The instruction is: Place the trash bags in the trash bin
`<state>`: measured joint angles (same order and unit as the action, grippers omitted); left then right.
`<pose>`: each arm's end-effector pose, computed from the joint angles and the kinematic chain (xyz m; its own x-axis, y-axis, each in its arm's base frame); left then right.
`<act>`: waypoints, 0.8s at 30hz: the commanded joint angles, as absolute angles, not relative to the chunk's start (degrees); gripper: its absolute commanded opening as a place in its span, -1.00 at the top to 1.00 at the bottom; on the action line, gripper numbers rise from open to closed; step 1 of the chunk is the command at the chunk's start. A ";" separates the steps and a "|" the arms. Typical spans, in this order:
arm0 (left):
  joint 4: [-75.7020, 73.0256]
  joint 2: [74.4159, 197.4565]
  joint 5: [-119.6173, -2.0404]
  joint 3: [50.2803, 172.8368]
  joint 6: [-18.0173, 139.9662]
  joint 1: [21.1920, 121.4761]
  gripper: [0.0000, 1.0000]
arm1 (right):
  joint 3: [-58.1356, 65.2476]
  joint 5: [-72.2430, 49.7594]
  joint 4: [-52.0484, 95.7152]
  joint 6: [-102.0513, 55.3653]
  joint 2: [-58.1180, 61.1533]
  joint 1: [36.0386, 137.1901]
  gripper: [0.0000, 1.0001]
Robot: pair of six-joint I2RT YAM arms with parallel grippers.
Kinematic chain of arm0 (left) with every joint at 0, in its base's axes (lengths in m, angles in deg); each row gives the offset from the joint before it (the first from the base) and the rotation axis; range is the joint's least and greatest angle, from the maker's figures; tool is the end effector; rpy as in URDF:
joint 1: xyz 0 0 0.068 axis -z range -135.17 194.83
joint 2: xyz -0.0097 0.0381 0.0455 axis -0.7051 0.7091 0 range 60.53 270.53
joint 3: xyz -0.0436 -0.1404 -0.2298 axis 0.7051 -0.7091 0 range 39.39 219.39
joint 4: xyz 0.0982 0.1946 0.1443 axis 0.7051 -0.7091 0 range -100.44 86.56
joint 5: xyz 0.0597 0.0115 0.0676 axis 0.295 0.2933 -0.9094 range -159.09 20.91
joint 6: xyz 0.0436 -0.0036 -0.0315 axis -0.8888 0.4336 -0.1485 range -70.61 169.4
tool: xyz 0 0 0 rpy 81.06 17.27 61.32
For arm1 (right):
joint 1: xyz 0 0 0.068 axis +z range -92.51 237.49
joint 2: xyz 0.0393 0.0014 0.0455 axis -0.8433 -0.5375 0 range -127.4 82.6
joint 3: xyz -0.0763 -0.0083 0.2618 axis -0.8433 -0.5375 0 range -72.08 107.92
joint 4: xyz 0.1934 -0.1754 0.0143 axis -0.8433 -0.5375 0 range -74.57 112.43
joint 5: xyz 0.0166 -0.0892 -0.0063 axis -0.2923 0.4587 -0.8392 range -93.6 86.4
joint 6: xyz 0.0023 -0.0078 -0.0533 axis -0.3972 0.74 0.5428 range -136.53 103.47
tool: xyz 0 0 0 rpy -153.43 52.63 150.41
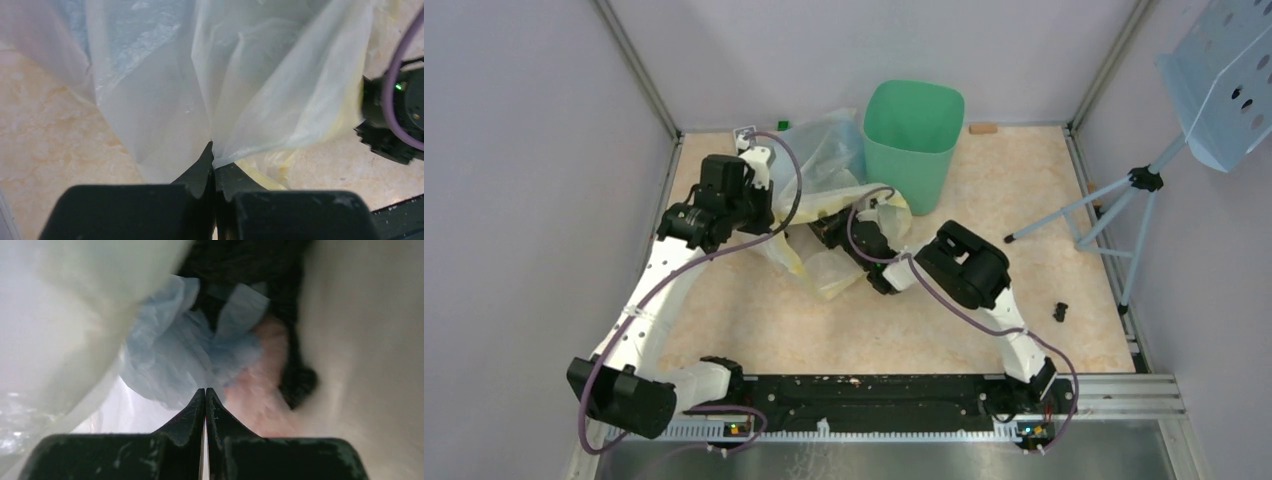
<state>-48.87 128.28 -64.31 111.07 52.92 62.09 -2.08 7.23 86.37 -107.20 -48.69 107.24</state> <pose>0.2306 -0.0749 0.3620 -0.6534 0.1387 -0.7442 0.3156 0.9435 -0.1013 0.3110 0.3570 0.1309 -0.6287 0.7773 0.0203 -0.0226 -0.0444 0.9988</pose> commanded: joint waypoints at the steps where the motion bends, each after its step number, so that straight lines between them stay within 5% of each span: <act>1: -44.75 127.38 -66.31 110.90 53.97 57.79 1.00 | -11.49 7.37 91.42 -104.53 -39.13 106.77 1.00; 12: -40.03 128.59 -64.61 108.10 55.78 54.34 1.00 | -32.30 5.24 93.42 -99.42 -24.65 106.84 1.00; 16: -39.60 127.51 -61.55 107.48 56.08 54.33 1.00 | -27.27 2.43 89.82 -97.54 -26.25 106.88 0.11; 24: -41.30 125.90 -57.52 107.74 55.59 54.33 1.00 | -11.93 1.46 87.95 -97.04 -36.63 106.97 -0.45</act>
